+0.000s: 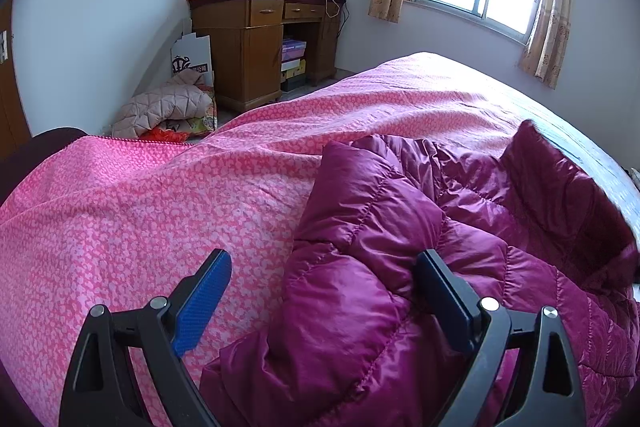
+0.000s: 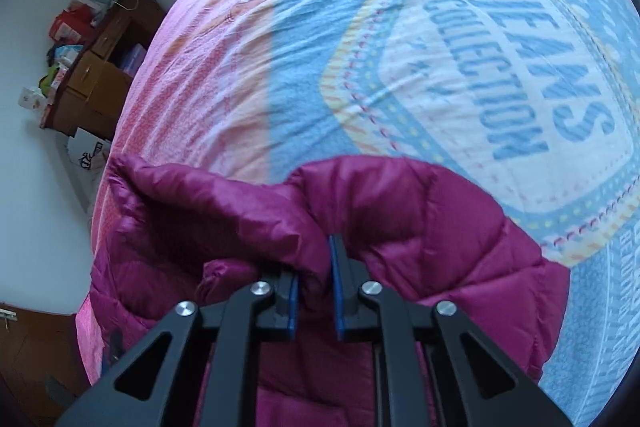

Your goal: Fold large clothes

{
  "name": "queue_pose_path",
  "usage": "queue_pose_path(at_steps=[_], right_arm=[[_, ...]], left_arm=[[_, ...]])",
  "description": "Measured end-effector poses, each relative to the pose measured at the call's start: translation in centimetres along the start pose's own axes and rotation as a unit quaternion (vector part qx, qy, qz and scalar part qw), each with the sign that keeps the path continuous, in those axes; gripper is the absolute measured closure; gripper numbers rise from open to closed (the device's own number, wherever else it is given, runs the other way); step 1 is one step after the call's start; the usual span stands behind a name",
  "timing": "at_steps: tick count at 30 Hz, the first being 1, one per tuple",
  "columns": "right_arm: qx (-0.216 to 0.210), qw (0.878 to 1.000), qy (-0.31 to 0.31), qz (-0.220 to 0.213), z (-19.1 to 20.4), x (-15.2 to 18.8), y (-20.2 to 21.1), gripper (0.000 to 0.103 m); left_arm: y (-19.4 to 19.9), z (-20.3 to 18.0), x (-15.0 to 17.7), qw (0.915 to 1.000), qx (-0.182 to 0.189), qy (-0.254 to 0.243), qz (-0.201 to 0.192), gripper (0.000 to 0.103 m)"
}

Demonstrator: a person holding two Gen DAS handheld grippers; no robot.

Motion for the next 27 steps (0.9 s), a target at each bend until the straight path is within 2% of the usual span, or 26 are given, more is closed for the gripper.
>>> queue_pose_path(at_steps=[2, 3, 5, 7, 8, 12, 13, 16, 17, 18, 21, 22, 24, 27], right_arm=[[0.0, 1.0, 0.003, -0.009, -1.2, 1.2, -1.2, 0.088], [-0.013, 1.0, 0.0, -0.024, -1.6, 1.6, -1.4, 0.091], [-0.037, 0.995, 0.015, -0.092, -2.0, 1.8, -1.2, 0.091], [-0.023, 0.984, 0.069, -0.16, -1.5, 2.4, -0.8, 0.088], [-0.023, 0.983, 0.07, -0.17, -1.4, 2.5, -0.5, 0.087], [-0.026, 0.983, 0.064, -0.173, -1.5, 2.5, 0.0, 0.087], [-0.028, 0.983, 0.063, -0.173, -1.6, 2.5, 0.1, 0.086], [-0.032, 0.982, 0.063, -0.174, -1.7, 2.8, 0.2, 0.085], [-0.034, 0.982, 0.063, -0.174, -1.8, 2.8, 0.2, 0.084], [-0.036, 0.982, 0.063, -0.175, -1.7, 2.8, -0.1, 0.084], [-0.041, 0.982, 0.06, -0.175, -1.9, 3.3, -0.1, 0.084], [-0.043, 0.982, 0.059, -0.176, -2.0, 3.3, -0.1, 0.084], [-0.045, 0.982, 0.059, -0.176, -2.1, 3.4, -0.1, 0.084], [-0.049, 0.981, 0.056, -0.177, -2.1, 3.4, -0.1, 0.084]], left_arm=[[0.0, 0.0, 0.0, 1.0, 0.001, 0.001, 0.002, 0.009], [0.0, 0.1, 0.0, 1.0, 0.003, 0.002, 0.003, 0.009], [-0.1, 0.2, 0.0, 0.9999, 0.007, 0.004, 0.007, 0.009], [-0.1, 0.3, 0.0, 0.9998, 0.013, 0.007, 0.012, 0.009], [-0.1, 0.3, 0.0, 0.9997, 0.019, 0.009, 0.013, 0.009], [1.5, -0.7, -0.6, 0.9984, 0.049, -0.021, 0.017, 0.009], [2.7, -1.1, -1.4, 0.9981, 0.054, -0.03, 0.005, 0.009], [6.6, -4.1, -4.7, 0.9933, 0.099, -0.038, -0.045, 0.009], [7.2, -5.8, -5.8, 0.9916, 0.113, -0.043, -0.046, 0.009], [7.3, -7.2, -6.4, 0.9905, 0.124, -0.048, -0.037, 0.009], [5.2, -12.9, -6.1, 0.9839, 0.161, -0.071, 0.031, 0.009], [4.3, -14.5, -5.5, 0.9817, 0.165, -0.083, 0.049, 0.009], [1.8, -17.7, -3.2, 0.9783, 0.141, -0.131, 0.077, 0.009], [-0.8, -19.6, -1.0, 0.9766, 0.088, -0.18, 0.079, 0.009]])
Point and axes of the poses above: each gripper's, at about its wrist camera, not at the fingertips, and y roughly against the way its jaws point, z to its left, x to its underside, the point moved 10 cm from there along -y, roughly the way its jaws point, and after that the axes turned 5 degrees about y, right-handed, at the moved point
